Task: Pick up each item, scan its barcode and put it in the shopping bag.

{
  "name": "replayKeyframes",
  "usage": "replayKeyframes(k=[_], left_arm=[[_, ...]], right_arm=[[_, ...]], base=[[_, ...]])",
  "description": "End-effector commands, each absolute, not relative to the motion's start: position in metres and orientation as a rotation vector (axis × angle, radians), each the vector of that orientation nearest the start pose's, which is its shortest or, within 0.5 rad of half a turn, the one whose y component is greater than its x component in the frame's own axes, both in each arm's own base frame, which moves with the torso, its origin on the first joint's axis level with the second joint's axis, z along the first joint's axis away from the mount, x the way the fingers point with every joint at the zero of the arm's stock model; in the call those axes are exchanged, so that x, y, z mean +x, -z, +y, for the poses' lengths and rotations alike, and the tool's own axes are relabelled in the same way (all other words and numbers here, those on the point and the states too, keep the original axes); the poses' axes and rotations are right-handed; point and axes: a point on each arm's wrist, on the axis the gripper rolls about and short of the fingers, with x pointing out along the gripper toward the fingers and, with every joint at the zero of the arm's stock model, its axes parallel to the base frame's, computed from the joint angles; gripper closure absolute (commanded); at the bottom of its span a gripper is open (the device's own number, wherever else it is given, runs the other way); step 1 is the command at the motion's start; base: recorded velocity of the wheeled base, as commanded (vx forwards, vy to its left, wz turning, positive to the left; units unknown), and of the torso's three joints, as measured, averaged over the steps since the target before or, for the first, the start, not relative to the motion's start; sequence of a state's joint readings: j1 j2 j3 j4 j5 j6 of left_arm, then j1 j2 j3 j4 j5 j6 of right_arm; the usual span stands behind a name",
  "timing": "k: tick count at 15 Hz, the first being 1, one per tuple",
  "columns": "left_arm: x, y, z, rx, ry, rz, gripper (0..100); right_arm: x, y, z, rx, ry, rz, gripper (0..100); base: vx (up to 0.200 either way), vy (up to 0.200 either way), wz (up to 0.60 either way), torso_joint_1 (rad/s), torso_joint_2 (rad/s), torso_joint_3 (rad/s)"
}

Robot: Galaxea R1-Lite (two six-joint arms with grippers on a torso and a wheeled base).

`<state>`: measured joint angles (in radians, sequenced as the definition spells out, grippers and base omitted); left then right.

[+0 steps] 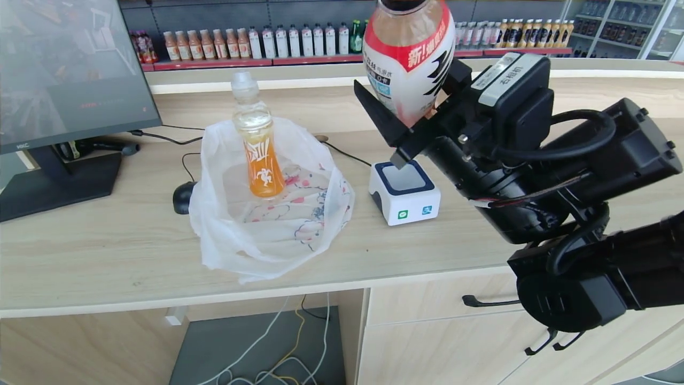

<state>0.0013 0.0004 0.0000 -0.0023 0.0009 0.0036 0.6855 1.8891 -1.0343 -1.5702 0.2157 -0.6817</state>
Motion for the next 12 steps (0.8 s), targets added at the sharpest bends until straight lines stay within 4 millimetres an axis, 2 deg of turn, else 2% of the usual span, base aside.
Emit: replayKeyframes(k=[1, 4, 8, 12], left_arm=[[-0.023, -0.076, 0.0, 0.005, -0.003, -0.003, 0], [-0.023, -0.076, 0.0, 0.003, -0.003, -0.003, 0], [-0.023, -0.076, 0.0, 0.003, -0.003, -0.003, 0], [-0.023, -0.076, 0.0, 0.003, -0.003, -0.003, 0]], right_arm=[[0.277, -0.257, 0.225, -0.478, -0.503, -0.924, 100], [0.288, -0.246, 0.222, -0.495, -0.453, -0.873, 100], [0.294, -0.241, 0.221, -0.534, -0.437, -0.867, 100], [0.296, -0.246, 0.212, -0.549, -0.408, -0.876, 100]], base=[[0.0, 0.0, 0.0, 0.0, 0.0, 0.0], [0.0, 0.0, 0.0, 0.0, 0.0, 0.0], [0.0, 0.0, 0.0, 0.0, 0.0, 0.0], [0.0, 0.0, 0.0, 0.0, 0.0, 0.0]])
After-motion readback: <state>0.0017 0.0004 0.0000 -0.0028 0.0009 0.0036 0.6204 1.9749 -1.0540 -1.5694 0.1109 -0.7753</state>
